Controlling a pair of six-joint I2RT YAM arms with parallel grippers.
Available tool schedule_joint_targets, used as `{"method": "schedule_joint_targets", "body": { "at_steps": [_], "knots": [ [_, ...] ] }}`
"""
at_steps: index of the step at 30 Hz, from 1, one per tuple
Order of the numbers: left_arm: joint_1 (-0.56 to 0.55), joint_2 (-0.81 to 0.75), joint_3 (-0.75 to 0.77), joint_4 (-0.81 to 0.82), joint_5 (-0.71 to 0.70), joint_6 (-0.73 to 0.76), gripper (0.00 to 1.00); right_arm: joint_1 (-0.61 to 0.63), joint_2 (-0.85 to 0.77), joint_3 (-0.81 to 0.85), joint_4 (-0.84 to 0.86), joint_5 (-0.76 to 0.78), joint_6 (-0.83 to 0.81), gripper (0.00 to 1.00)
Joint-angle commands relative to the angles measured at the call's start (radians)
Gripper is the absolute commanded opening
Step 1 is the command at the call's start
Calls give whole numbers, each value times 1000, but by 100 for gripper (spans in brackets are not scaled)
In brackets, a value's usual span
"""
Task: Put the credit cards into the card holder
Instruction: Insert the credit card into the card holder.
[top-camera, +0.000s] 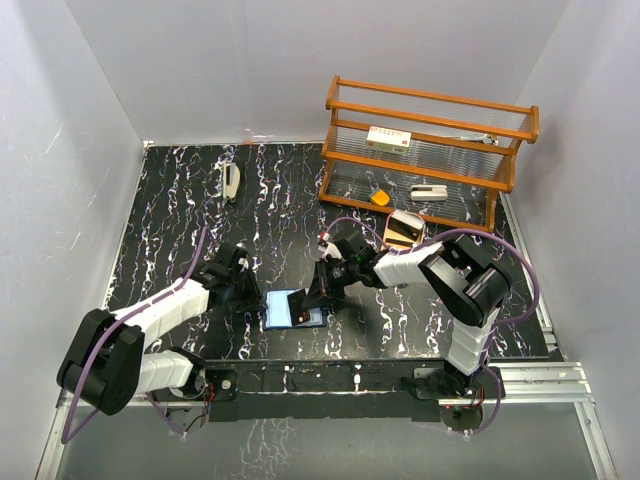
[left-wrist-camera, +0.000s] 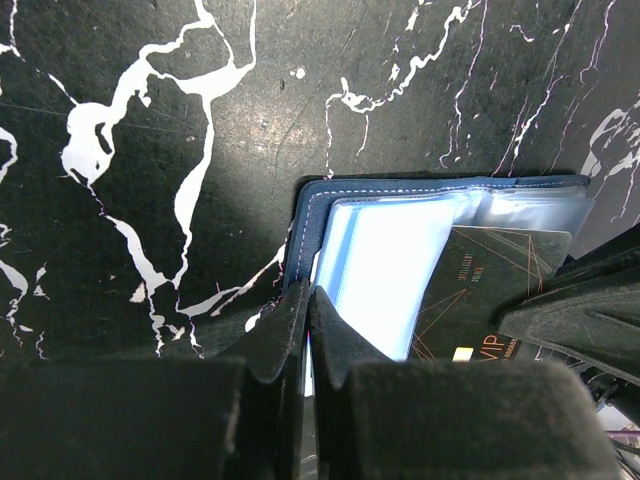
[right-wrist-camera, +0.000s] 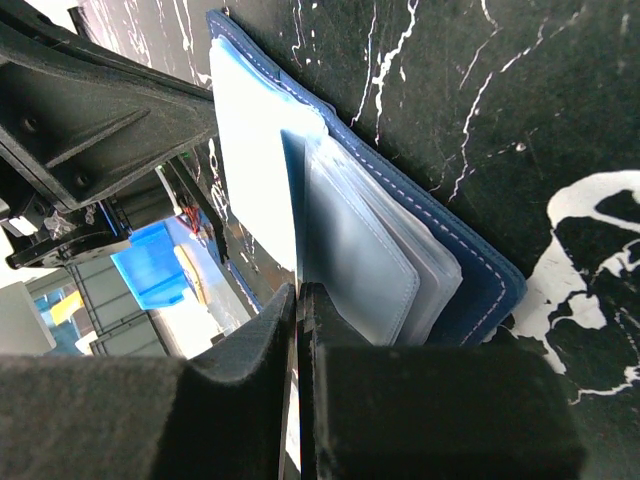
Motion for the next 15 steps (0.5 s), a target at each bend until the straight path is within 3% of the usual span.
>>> {"method": "schedule_joint_targets", "body": {
  "at_steps": [1,15],
  "knots": [
    [-5,5,-33,-13,-5,9,0,-5,11,-7,22,25,-9,3],
    [-5,5,-41,-19,-2,14,0,-33,-18,-3,-21,35,-70,2]
  ]
}}
